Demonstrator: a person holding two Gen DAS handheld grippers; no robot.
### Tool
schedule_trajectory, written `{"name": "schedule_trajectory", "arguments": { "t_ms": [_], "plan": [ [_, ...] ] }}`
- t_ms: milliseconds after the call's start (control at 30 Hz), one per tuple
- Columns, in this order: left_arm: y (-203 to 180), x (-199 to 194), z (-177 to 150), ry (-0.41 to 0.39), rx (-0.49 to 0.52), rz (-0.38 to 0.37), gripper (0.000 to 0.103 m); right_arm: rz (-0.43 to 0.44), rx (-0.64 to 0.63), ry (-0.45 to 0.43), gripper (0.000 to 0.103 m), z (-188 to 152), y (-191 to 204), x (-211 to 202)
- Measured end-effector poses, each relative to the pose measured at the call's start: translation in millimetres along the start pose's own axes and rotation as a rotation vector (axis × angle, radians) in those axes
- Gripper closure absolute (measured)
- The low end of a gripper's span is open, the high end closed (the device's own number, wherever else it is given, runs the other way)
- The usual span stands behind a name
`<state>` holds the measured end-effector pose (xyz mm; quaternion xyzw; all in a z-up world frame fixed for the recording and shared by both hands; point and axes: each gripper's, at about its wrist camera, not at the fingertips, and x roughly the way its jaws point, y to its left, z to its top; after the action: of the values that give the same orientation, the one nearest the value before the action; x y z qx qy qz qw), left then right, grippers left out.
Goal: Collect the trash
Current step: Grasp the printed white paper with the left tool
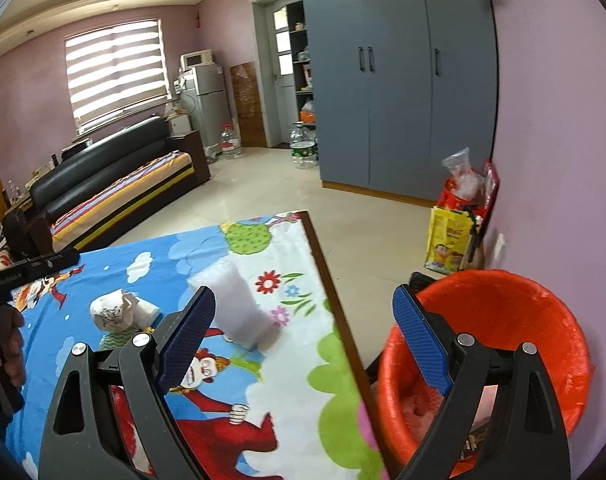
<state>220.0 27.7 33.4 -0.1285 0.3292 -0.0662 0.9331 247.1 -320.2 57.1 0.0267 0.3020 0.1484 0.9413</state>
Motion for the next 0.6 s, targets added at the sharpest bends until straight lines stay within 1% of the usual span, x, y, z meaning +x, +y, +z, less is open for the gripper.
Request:
{"name": "schedule_trajectory", "arguments": {
  "t_ms": [67, 133, 200, 300, 367, 600],
  "plan": [
    [5, 3, -4, 0.003, -0.018, 0.026, 0.024, 0.015, -0.005, 0.006, 0.018, 0, 5, 6],
    [7, 8, -7, 0.014, -0.03, 0.034, 0.023, 0.029, -0.011, 0.012, 0.018, 1, 9, 12],
    [7, 15, -10, 0.029, -0.038, 0.051, 0.018, 0.041, -0.018, 0.018, 0.018, 1, 15, 17],
    [7, 25, -17, 0.054, -0.067, 0.078, 0.015, 0.056, -0.025, 0.029, 0.018, 0, 20, 24],
    [6, 34, -23, 0.074, -0.091, 0.102, 0.01, 0.061, -0.025, 0.035, 0.018, 0, 22, 28],
    [1, 62, -35, 0.152, -0.128, 0.179, 0.01, 0.071, -0.035, 0.053, 0.018, -1, 27, 37]
  ]
}}
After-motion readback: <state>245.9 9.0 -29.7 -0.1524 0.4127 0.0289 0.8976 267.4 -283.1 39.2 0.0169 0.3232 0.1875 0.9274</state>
